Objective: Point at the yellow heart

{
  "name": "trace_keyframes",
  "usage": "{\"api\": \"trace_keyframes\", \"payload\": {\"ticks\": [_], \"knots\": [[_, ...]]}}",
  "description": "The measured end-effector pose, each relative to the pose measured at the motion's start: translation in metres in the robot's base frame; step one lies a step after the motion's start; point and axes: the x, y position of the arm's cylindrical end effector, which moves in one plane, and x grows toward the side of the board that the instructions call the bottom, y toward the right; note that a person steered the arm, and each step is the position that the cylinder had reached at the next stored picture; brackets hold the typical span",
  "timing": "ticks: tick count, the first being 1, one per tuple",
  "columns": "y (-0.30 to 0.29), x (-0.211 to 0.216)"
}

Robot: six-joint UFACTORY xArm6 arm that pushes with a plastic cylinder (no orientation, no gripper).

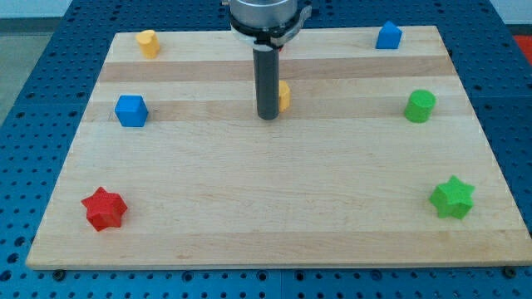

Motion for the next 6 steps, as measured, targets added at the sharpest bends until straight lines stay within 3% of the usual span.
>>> {"api": "trace_keyframes", "payload": {"ticks": [1,6], "knots": [[-0.008,-0.002],[-0.285,-0.124]]}}
